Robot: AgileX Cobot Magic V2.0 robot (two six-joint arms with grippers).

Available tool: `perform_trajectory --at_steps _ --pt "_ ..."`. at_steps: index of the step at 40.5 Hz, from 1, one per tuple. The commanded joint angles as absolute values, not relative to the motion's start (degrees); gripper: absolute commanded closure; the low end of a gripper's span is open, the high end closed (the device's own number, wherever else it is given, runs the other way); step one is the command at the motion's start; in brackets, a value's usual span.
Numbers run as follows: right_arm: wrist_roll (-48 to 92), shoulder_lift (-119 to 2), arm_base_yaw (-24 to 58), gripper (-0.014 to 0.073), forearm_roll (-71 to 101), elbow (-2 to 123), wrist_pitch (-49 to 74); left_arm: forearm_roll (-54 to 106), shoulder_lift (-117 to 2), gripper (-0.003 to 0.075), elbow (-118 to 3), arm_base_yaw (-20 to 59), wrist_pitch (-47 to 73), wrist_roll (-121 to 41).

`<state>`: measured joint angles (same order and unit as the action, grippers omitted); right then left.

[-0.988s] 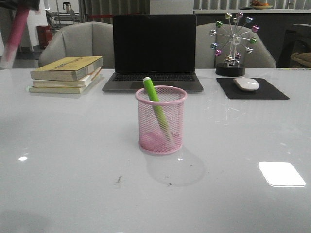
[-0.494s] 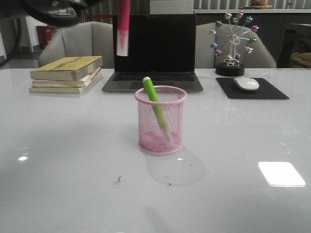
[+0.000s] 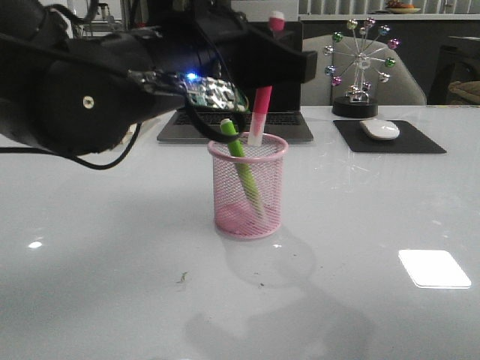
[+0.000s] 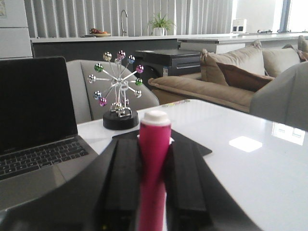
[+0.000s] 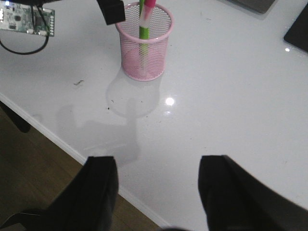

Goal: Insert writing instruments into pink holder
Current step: 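Lower the pink highlighter into the holder and open the left gripper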

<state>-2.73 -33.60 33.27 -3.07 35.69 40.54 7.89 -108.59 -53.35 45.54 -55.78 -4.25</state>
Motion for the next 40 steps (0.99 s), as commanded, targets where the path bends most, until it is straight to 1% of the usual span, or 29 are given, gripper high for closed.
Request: perform_trajectory --at_steps 1,4,12,15,17,20,31,40 --pt "-2.5 -33.6 33.1 0.0106 -4.1 37.2 36.7 8.3 -107.1 0.0624 -55.2 45.8 -59.9 -3.7" --pt "-2.5 -33.6 33.1 0.0106 -4.1 37.2 36.7 8.4 -107.4 0.0587 -55.2 45.8 -58.6 -3.7" --pt "-2.5 -33.6 33.1 0.0106 -4.1 37.2 36.7 8.4 -107.6 0.0389 -55.2 45.8 -56.0 -3.7" --pt "-2.5 -33.6 33.1 0.0106 -4.1 37.2 36.7 8.4 -107.6 0.0335 -55.2 45.8 -55.6 -3.7" --pt "-2.5 -33.6 33.1 0.0106 -4.1 37.2 36.7 8.6 -107.5 0.0321 -55.4 45.8 -54.5 -3.7" --pt "-2.5 -33.6 33.1 0.0106 -4.1 37.2 36.7 8.6 -106.4 0.0316 -56.5 45.7 -49.3 -3.7" --pt "-2.5 -33.6 33.1 0.0106 -4.1 37.2 36.7 7.3 -98.5 0.0316 -63.7 43.5 -22.8 -4.8" --pt "-2.5 -33.6 33.1 0.0106 -4.1 37.2 36.7 1.1 -87.2 0.0316 -70.3 40.3 9.1 -7.2"
